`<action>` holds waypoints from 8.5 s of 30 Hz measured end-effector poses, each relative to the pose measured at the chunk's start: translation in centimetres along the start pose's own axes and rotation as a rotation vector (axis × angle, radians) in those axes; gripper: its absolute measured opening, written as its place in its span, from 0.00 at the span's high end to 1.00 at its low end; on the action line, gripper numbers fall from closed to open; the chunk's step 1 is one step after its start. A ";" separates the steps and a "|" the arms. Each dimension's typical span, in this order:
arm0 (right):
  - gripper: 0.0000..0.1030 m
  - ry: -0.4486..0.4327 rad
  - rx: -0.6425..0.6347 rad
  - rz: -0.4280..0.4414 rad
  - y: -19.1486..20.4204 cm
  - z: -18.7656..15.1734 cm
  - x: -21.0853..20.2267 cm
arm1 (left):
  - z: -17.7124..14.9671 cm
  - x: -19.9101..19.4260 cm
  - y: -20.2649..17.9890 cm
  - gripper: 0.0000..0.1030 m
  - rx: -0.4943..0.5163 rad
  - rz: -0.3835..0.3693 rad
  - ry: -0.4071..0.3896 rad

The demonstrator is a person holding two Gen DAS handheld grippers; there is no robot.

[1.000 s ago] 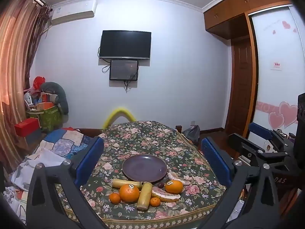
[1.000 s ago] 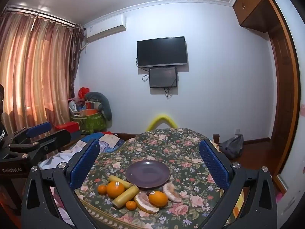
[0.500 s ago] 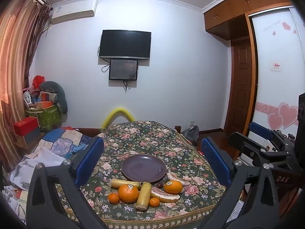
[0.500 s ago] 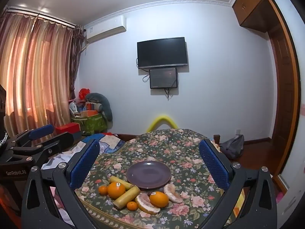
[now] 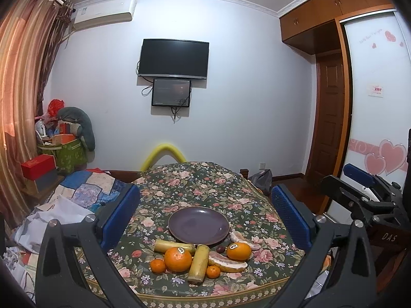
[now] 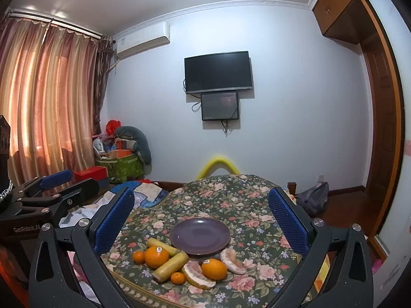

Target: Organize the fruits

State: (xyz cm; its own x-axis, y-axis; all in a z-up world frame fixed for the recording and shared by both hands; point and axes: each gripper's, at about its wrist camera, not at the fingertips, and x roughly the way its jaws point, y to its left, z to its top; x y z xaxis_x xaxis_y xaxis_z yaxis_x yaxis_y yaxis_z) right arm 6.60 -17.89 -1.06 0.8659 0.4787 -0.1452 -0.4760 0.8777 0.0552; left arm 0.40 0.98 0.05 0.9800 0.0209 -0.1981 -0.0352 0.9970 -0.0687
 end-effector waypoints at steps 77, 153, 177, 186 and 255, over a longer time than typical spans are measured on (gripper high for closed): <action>0.00 0.431 -0.054 -0.059 -3.1 -9.6 13.7 | -7.5 14.7 6.2 0.22 -0.028 0.014 0.356; 0.42 0.486 0.093 0.038 -6.1 -9.1 24.5 | -8.3 27.6 8.2 0.36 -0.101 -0.028 0.458; 0.42 0.630 0.007 0.046 -5.8 -12.2 34.1 | -10.9 37.7 9.4 0.36 -0.073 -0.028 0.613; 0.42 0.706 -0.021 0.043 -5.6 -13.3 35.6 | -12.6 39.9 8.8 0.36 -0.061 -0.053 0.705; 0.25 0.686 -0.059 0.064 -3.7 -13.1 18.4 | -15.1 21.9 3.9 0.51 -0.046 -0.105 0.745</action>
State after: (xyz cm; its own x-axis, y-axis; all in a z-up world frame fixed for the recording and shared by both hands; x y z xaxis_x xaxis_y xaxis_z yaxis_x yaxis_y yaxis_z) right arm 22.28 -12.59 -16.87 0.5517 0.3908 -0.7368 -0.5473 0.8363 0.0337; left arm 18.73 4.24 -19.29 0.5874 -0.1466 -0.7959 0.0273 0.9865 -0.1616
